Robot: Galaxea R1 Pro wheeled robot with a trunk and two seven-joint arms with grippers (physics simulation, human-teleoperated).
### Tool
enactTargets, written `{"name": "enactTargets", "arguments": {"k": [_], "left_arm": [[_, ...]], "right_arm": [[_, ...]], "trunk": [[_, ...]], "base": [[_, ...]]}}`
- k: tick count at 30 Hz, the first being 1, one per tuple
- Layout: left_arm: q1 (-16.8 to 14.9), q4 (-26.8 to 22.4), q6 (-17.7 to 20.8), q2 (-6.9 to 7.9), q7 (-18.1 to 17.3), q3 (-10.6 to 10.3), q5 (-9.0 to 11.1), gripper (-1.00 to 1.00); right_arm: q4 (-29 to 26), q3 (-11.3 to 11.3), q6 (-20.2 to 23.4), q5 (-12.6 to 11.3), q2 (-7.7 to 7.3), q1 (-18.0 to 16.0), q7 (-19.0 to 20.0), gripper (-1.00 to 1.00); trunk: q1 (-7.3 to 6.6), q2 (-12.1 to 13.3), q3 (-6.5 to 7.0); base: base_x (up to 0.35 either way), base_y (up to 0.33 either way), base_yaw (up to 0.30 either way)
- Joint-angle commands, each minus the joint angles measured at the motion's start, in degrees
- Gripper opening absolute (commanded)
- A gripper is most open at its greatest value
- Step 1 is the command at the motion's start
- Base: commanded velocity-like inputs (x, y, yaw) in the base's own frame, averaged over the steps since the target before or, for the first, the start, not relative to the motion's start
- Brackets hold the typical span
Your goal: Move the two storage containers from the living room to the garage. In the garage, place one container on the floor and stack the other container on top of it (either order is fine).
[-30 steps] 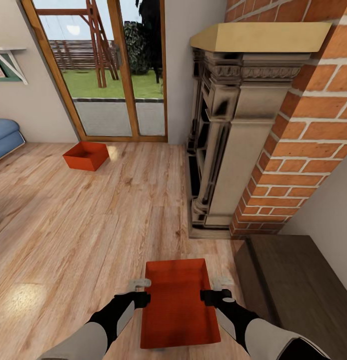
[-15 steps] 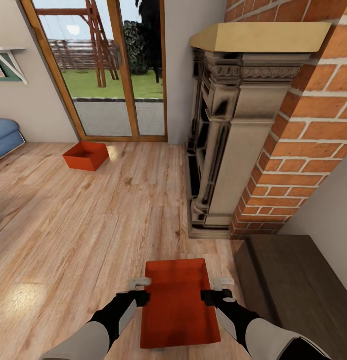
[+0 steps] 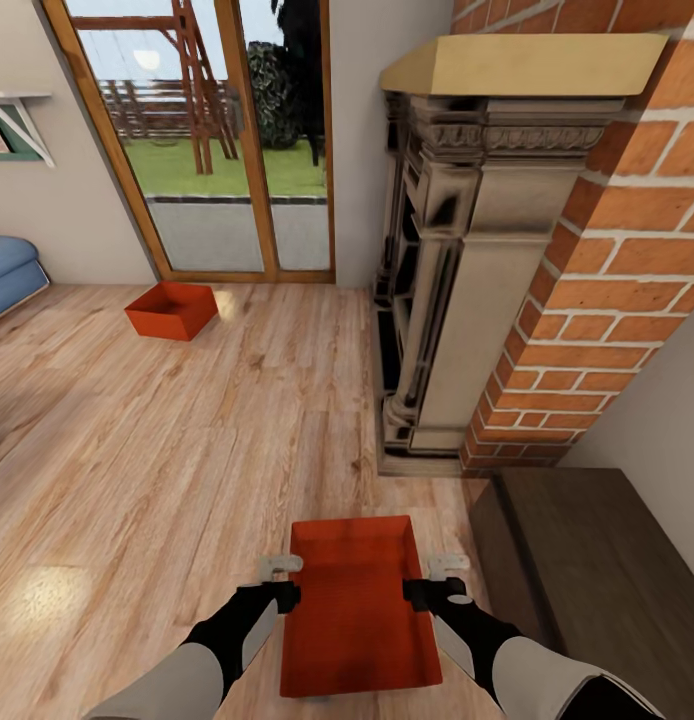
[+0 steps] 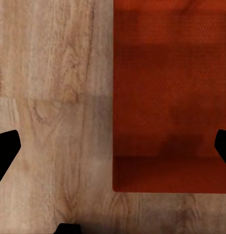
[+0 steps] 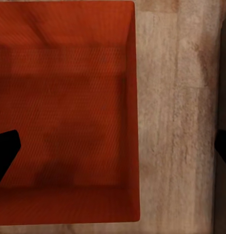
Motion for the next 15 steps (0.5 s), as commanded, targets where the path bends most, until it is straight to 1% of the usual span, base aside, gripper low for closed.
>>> {"name": "enactTargets", "arguments": {"k": [1,15], "left_arm": [[0.0,-0.12,0.33,-0.01,0.21,0.04,0.24,1.0],[0.0,0.05,-0.24,0.15,0.21,0.12,0.24,1.0]], "right_arm": [[0.0,0.49,-0.2,-0.58,0.0,-0.04,-0.22,1.0],[0.3,0.62,-0.2,-0.53,-0.03,-0.04,-0.22,1.0]], "trunk": [[0.22,-0.44,-0.23],[3.3,-6.05,-2.74]], "base": [[0.0,0.0,0.0],[0.0,0.0,0.0]]}}
